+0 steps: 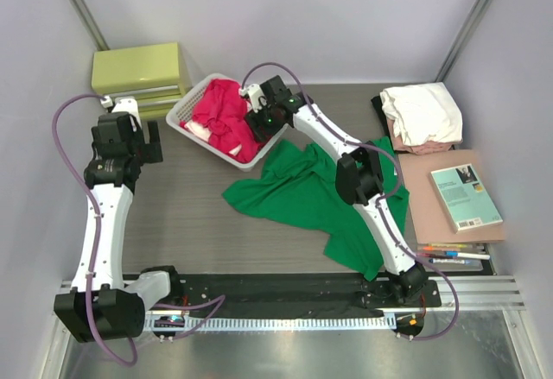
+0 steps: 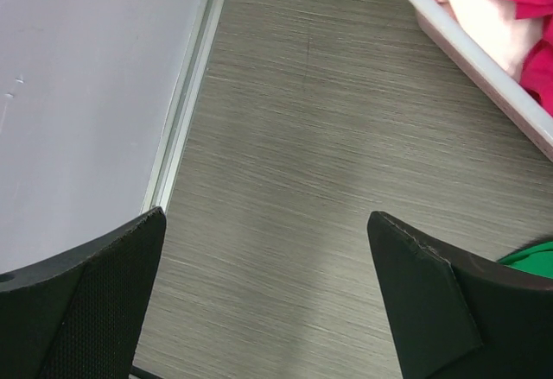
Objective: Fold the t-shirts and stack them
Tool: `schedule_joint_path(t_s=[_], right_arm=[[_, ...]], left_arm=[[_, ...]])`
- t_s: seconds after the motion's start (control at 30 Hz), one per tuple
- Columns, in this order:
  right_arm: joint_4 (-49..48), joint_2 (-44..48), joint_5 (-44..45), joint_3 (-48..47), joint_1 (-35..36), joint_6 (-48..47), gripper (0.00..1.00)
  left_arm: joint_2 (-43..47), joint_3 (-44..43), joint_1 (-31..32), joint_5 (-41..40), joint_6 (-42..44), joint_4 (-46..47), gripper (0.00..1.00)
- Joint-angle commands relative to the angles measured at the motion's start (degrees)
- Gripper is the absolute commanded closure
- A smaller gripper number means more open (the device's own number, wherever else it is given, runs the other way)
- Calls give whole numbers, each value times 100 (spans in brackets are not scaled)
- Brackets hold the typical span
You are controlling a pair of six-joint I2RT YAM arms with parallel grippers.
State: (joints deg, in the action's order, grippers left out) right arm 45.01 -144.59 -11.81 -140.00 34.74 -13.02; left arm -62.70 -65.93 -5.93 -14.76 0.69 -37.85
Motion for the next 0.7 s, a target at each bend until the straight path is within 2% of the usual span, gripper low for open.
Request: schedule_joint_path(t_s=[0.0,0.1,0.3,0.47,0.57,0.63,0.67], right_arm=[[-36,-60,-128,464,-107,54,37],[-211,-200,239,571,-318,-87,38],[-204,-1086,750,-560,-837,-227,37],[-388,-1483,1680,-870,-1188,-299,34],[-659,-1335,1787,-880,-1355,-79,24],[-748,-1012,1639,-547,-1435,88,8],[-888,-861,1264,-363,-1505,106,2]], left_arm=[[135,-16,-31,105,72,-47,0],[126,45,-31,184,45,-65,0],[152,177,-31,272,80,-39,0],[100,203,-39,360,81,-74,0],[82,203,-31,448,72,-100,0],[73,186,-31,457,81,-109,0],[73,177,-31,483,81,-118,0]])
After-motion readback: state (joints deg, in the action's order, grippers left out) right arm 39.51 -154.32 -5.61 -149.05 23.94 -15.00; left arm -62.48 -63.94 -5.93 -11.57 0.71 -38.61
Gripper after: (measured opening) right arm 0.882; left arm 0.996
